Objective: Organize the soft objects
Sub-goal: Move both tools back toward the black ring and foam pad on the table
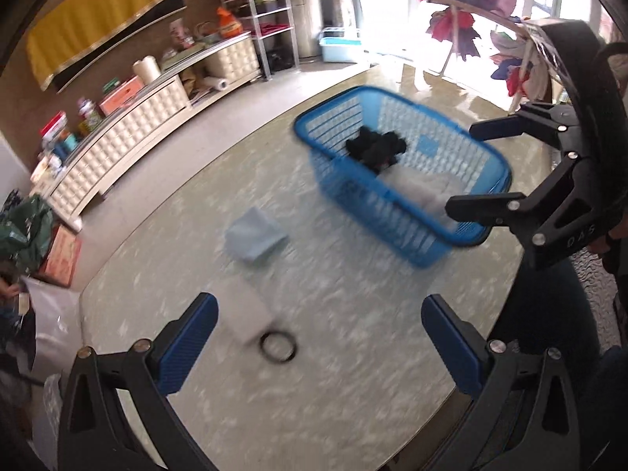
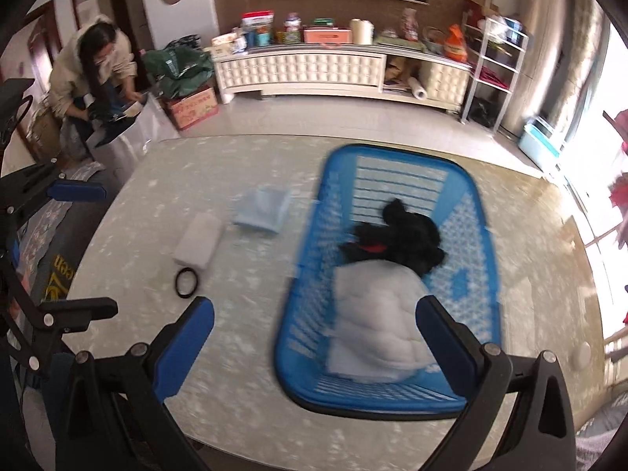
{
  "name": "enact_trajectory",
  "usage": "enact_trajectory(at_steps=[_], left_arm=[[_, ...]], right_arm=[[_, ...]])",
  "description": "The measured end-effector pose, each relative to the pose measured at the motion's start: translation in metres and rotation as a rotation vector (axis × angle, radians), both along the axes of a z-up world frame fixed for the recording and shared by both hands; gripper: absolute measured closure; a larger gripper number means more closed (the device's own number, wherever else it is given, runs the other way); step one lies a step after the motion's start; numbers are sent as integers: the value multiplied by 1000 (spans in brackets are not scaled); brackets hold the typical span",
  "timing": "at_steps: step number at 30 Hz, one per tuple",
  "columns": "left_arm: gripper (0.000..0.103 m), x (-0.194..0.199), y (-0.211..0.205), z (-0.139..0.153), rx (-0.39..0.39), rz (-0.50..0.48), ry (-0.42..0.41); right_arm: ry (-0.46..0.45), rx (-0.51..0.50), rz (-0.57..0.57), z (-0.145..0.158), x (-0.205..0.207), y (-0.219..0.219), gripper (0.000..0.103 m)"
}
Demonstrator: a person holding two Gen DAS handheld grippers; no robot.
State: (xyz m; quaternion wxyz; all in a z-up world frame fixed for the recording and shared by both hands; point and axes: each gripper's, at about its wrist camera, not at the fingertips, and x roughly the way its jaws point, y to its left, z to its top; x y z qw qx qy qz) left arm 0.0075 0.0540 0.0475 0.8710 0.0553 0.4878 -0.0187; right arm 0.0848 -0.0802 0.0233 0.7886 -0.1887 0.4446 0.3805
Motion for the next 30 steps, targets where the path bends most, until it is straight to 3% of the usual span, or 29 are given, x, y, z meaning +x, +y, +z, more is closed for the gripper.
enact_trajectory(at_steps=[10, 17, 30], left_arm=[[0, -54, 67, -21, -30, 130, 19], [0, -67, 100, -49, -66, 197, 43], [0, -76, 143, -96, -79, 246, 76]], right_arm=[[4, -26, 128, -17, -25, 69, 0], [24, -55, 198, -35, -38, 107, 0], [106, -145, 279, -112, -59, 156, 7]])
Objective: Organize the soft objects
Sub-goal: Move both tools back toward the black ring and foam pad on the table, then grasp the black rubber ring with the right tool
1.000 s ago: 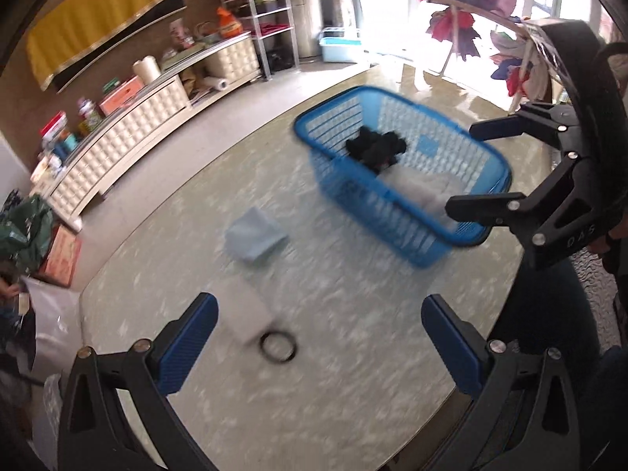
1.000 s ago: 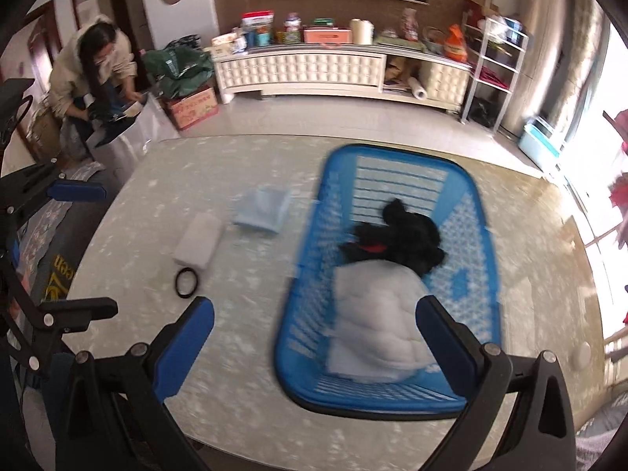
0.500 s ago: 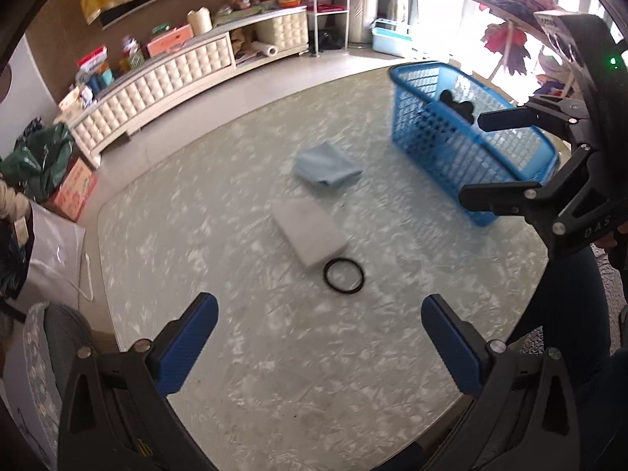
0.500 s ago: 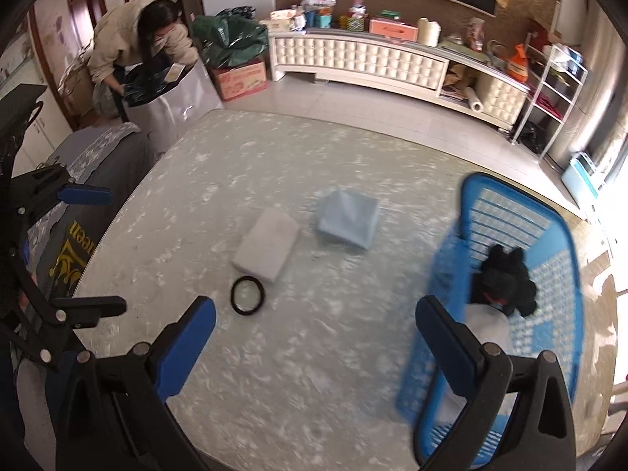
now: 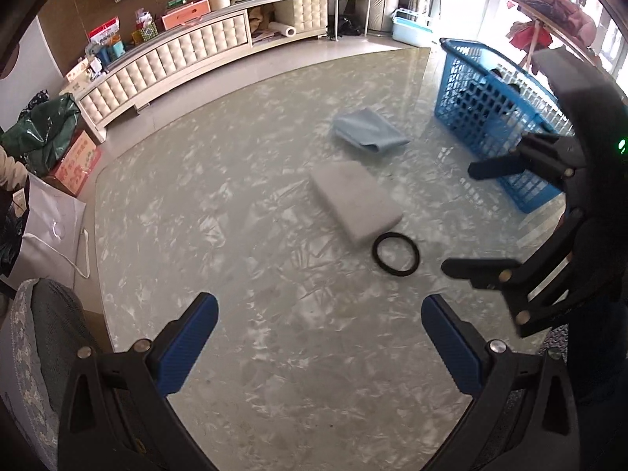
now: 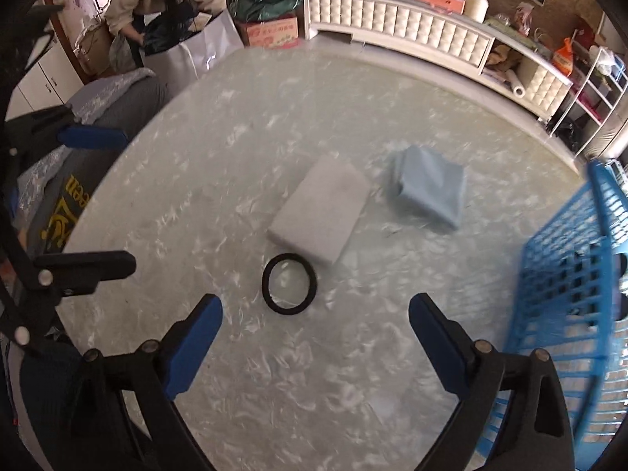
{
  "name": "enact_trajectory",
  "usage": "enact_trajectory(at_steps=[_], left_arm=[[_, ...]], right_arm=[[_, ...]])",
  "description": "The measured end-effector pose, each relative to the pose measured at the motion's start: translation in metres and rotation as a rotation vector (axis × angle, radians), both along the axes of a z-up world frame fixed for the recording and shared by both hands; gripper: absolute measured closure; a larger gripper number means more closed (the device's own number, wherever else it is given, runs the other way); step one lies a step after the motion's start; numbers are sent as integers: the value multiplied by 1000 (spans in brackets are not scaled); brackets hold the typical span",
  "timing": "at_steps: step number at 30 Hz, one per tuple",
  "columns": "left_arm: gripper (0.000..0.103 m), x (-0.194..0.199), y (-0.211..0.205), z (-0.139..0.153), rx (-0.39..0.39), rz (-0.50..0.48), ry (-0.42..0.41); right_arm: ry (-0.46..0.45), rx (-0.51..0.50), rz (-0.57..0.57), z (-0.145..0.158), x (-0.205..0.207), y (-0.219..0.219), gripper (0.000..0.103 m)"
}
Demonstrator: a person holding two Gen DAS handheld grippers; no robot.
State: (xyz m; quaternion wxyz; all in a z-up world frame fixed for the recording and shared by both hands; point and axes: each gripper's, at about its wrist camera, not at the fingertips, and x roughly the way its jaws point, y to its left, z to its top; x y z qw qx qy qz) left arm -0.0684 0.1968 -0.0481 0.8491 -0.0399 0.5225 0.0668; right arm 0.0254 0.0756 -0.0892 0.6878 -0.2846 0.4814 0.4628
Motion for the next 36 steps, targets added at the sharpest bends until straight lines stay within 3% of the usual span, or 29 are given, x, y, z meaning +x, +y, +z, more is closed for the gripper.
enact_trajectory(at_steps=[11, 15, 20, 22, 28, 36], left_arm=[[0, 7, 12, -43, -10, 14, 51], [0, 6, 13, -50, 0, 12, 55], [0, 5, 15, -54, -11, 22, 51], [0, 5, 15, -55, -11, 24, 49], [0, 7, 14, -52, -16, 25, 39], [0, 18, 9, -44, -13, 14, 27]], right_arm=[[20, -49, -19, -46, -1, 24, 14], [-12, -72, -21, -53, -1, 33, 33], [0, -64, -11, -54, -1, 39, 43], [1, -57, 4, -52, -3, 39, 63], [11, -45, 21, -50, -4, 31, 95], [9, -46, 0, -42, 0, 3, 96]])
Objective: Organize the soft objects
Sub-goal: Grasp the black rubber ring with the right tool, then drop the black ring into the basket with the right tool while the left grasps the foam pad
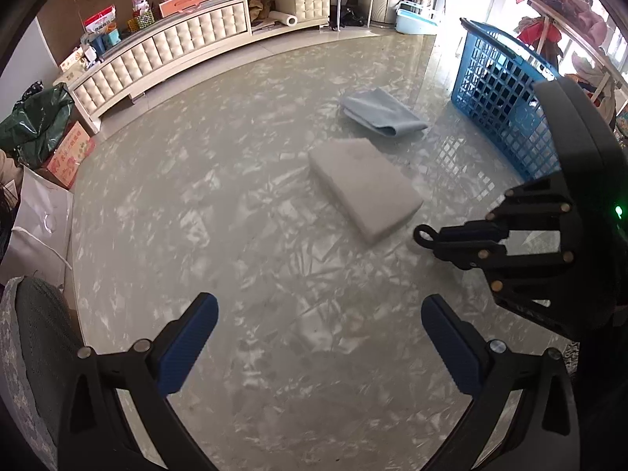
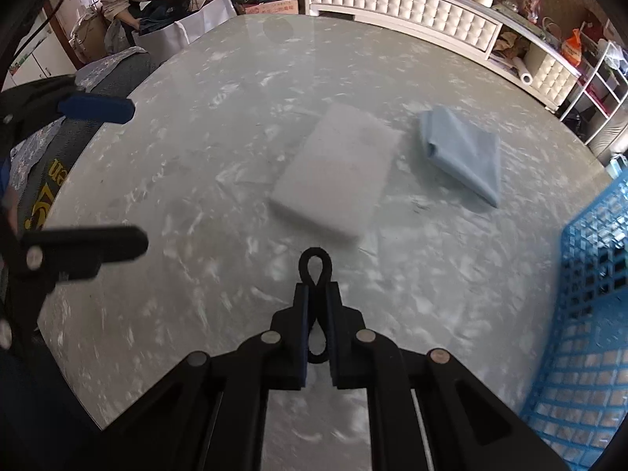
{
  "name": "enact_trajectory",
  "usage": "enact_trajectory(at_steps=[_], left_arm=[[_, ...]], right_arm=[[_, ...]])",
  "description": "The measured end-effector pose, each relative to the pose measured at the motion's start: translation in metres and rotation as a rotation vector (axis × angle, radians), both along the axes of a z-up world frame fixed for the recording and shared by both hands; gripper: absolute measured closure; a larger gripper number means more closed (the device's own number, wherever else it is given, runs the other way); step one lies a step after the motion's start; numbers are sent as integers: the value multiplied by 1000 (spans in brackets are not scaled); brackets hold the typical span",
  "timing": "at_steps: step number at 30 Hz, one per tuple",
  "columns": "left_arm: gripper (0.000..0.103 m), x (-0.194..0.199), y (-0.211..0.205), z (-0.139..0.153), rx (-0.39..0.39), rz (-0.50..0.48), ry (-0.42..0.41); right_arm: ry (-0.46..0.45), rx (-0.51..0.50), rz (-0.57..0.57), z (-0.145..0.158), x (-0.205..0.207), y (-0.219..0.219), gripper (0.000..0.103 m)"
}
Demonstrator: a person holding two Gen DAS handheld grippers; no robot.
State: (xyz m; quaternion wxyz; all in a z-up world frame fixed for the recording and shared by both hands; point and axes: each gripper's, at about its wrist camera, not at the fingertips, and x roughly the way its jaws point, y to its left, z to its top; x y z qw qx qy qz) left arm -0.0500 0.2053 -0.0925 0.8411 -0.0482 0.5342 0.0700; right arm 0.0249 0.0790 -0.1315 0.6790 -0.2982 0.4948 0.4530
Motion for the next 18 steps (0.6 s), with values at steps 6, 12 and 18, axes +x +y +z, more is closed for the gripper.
enact_trajectory(at_steps=[6, 12, 18], left_arm=[[0, 17, -9, 7, -15, -8, -5], [0, 34, -22, 13, -8, -26, 1], [0, 44, -32, 20, -10, -39, -7]], right_arm=[[-37, 8, -18, 21, 6, -30, 96], [-90, 33, 9, 60, 5, -48, 96], [-122, 101, 11, 105, 8, -69, 96]])
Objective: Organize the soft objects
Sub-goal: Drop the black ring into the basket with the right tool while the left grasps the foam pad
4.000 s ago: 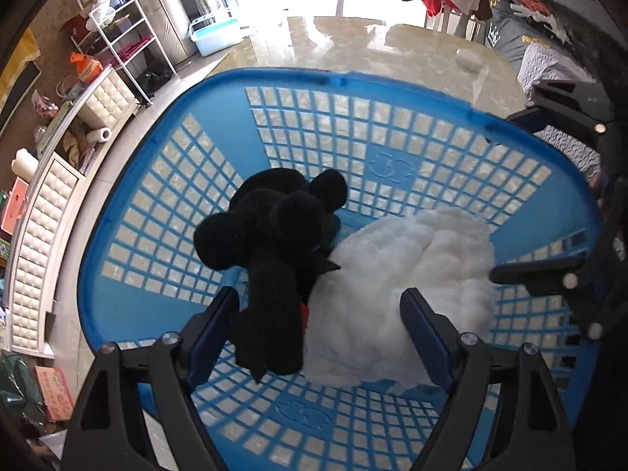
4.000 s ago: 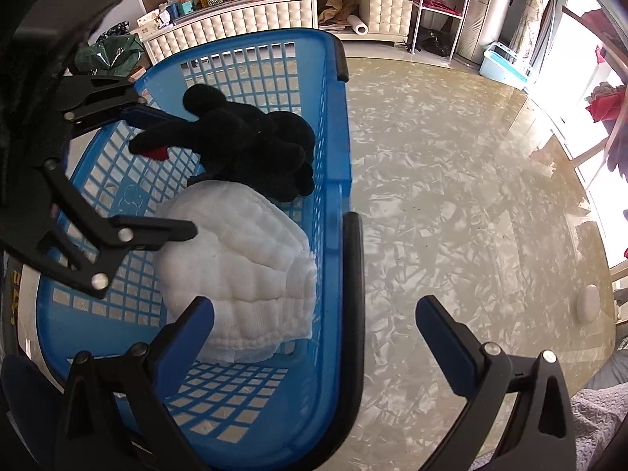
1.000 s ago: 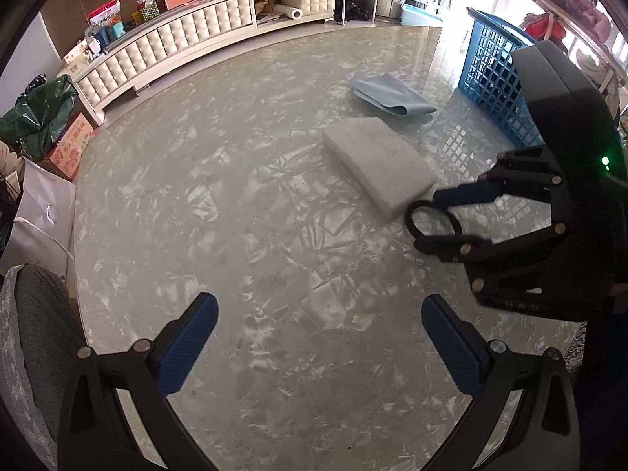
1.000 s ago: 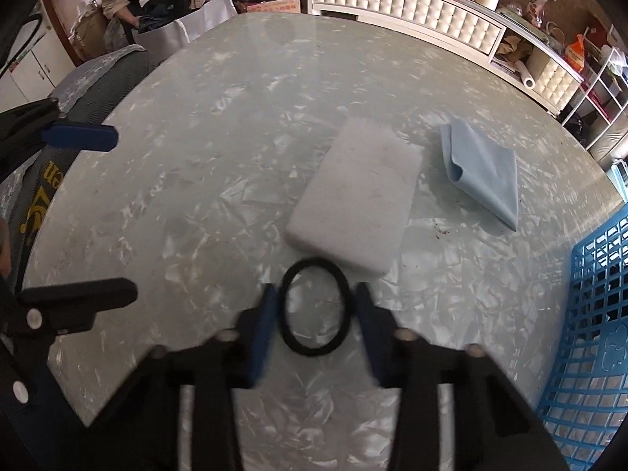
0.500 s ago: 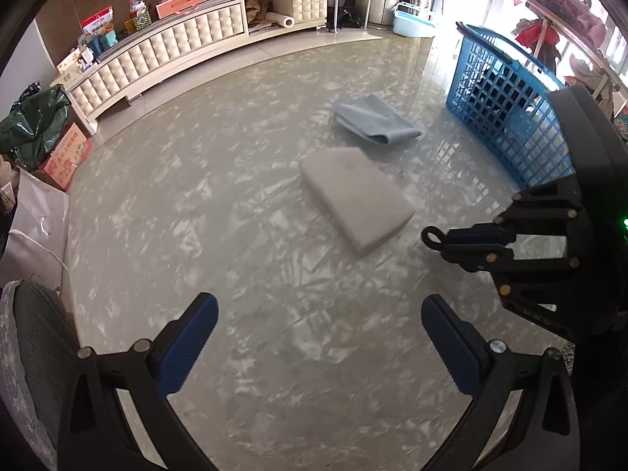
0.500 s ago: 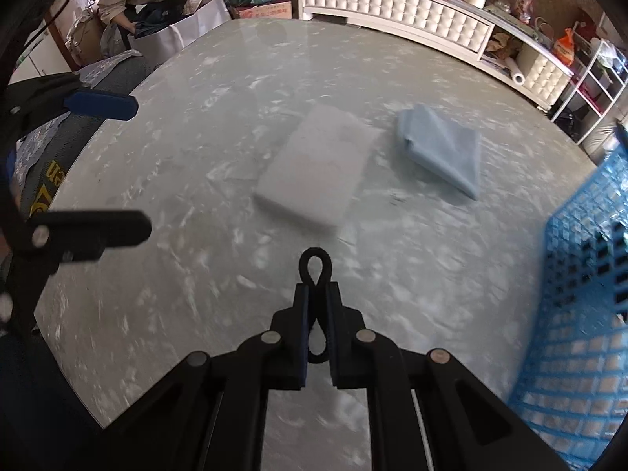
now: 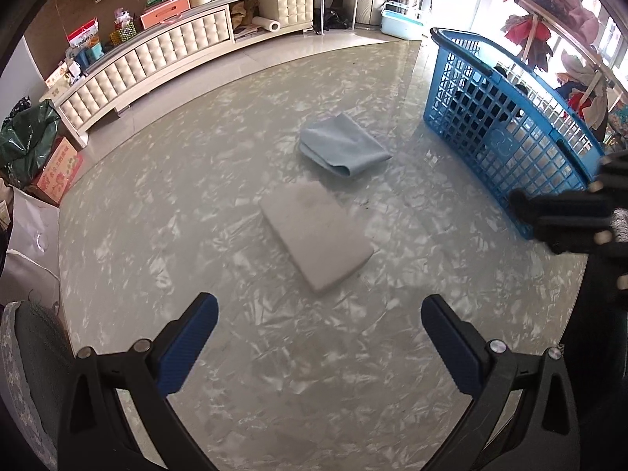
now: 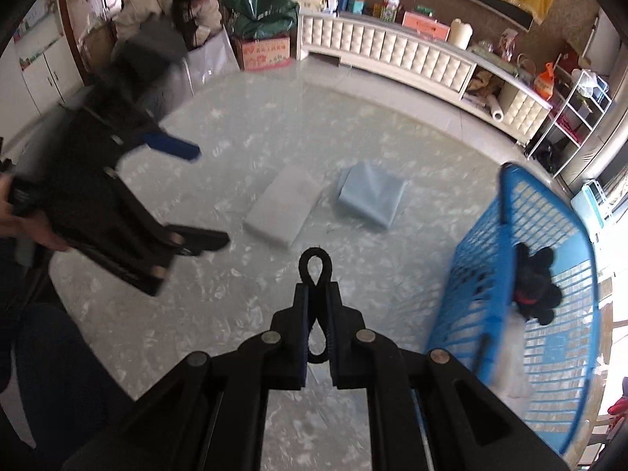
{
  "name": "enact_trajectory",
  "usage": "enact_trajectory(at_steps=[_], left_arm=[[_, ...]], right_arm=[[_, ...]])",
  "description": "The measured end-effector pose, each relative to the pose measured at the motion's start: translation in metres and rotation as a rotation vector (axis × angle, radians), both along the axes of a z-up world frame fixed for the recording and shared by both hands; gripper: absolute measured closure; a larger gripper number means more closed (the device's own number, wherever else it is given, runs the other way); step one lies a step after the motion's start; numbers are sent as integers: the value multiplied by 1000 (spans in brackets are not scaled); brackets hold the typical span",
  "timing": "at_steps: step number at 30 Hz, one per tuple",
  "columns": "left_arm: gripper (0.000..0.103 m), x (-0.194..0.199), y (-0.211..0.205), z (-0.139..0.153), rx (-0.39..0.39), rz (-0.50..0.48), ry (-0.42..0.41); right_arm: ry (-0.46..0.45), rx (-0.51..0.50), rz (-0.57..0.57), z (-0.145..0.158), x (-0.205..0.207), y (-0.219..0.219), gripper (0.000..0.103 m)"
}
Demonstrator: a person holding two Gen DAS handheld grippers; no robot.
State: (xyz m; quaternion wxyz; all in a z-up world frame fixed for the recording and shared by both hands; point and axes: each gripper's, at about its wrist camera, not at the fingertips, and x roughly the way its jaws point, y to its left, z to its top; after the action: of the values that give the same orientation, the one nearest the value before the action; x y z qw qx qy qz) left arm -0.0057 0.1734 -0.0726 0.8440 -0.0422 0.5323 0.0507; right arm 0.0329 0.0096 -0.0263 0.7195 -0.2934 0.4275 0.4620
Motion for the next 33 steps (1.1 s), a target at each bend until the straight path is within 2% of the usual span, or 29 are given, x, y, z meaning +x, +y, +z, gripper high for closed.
enact_trajectory(at_steps=[4, 8, 15, 22, 29, 33], left_arm=[[0, 8, -2, -1, -10, 9, 3], [0, 21, -2, -8, -12, 22, 14], [0, 40, 3, -29, -33, 61, 41], [0, 60, 18, -54, -58, 119, 69], [0, 81, 26, -79, -55, 181, 85], [0, 89, 24, -85, -25, 155, 89]], right_arm=[[-36, 35, -30, 24, 9, -20, 96], [-48, 32, -95, 36, 31, -47, 96], [-53, -12, -196, 29, 68, -89, 96], [-47, -34, -251, 25, 84, -115, 96], [-30, -52, -265, 18, 93, -122, 96], [-21, -56, -280, 14, 105, -128, 96]])
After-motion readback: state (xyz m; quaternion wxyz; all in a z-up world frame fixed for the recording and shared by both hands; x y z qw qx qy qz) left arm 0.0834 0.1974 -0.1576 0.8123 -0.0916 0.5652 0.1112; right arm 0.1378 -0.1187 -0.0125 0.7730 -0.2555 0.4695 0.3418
